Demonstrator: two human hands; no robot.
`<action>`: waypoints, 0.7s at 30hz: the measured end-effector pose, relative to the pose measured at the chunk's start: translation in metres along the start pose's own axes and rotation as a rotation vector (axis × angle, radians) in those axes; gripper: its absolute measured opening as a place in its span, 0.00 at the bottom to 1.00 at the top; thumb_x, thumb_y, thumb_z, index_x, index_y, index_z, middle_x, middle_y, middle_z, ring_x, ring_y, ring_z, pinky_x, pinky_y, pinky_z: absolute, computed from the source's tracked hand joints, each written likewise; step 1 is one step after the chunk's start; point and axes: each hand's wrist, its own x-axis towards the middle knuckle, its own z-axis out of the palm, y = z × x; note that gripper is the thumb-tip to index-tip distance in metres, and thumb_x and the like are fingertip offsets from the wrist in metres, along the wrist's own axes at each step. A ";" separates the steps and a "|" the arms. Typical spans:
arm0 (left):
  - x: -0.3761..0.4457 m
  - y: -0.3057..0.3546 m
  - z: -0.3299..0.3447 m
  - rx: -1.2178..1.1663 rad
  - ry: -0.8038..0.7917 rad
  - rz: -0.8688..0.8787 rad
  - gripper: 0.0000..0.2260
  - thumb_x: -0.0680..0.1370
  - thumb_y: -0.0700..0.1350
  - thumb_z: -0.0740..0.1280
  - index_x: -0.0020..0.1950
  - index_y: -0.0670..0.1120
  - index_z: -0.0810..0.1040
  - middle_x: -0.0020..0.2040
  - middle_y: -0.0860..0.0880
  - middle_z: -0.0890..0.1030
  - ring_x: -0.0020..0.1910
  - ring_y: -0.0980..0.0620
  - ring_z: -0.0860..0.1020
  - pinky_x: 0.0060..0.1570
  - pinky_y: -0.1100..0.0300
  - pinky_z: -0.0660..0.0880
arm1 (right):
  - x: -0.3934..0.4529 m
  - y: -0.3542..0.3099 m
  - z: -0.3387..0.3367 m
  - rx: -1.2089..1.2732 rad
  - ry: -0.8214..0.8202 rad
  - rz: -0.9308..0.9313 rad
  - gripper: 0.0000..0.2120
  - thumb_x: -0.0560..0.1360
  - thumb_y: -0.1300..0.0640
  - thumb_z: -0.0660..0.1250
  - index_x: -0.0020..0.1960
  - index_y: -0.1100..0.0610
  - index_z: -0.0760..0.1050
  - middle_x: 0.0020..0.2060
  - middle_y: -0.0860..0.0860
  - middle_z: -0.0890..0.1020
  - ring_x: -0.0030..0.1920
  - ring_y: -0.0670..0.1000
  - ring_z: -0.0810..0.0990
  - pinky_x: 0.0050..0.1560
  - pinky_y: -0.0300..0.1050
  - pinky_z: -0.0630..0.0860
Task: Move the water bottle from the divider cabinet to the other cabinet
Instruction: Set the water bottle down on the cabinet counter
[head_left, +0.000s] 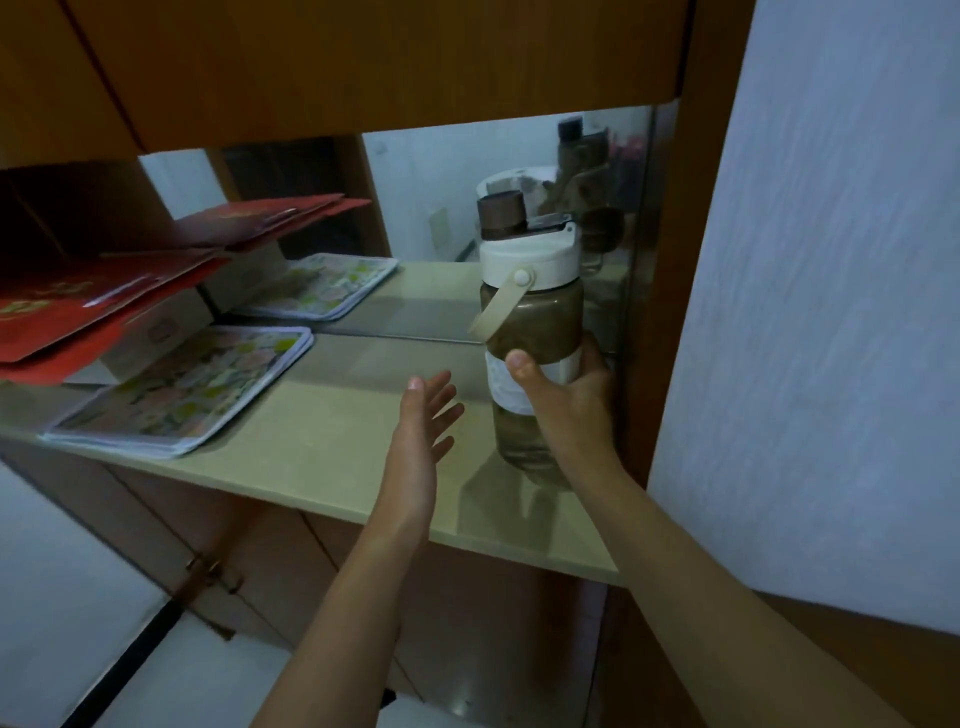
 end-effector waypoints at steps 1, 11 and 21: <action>0.005 -0.002 0.002 -0.007 -0.011 0.002 0.28 0.81 0.63 0.47 0.73 0.51 0.72 0.71 0.49 0.75 0.68 0.50 0.75 0.71 0.44 0.65 | 0.003 0.001 0.001 0.002 0.015 0.015 0.31 0.67 0.45 0.75 0.66 0.45 0.65 0.48 0.30 0.69 0.47 0.29 0.68 0.49 0.25 0.66; 0.038 -0.008 0.012 -0.014 -0.132 0.010 0.29 0.81 0.64 0.48 0.74 0.51 0.71 0.72 0.50 0.75 0.69 0.53 0.74 0.69 0.49 0.67 | 0.025 0.010 0.011 -0.035 0.127 0.051 0.38 0.64 0.42 0.76 0.70 0.49 0.67 0.57 0.40 0.73 0.57 0.43 0.72 0.60 0.42 0.73; 0.062 -0.017 0.018 -0.042 -0.144 0.001 0.26 0.83 0.61 0.47 0.74 0.52 0.71 0.71 0.51 0.75 0.70 0.54 0.73 0.71 0.47 0.65 | 0.033 0.029 0.016 -0.025 0.151 -0.033 0.32 0.65 0.48 0.77 0.66 0.47 0.70 0.52 0.33 0.74 0.50 0.26 0.70 0.46 0.20 0.70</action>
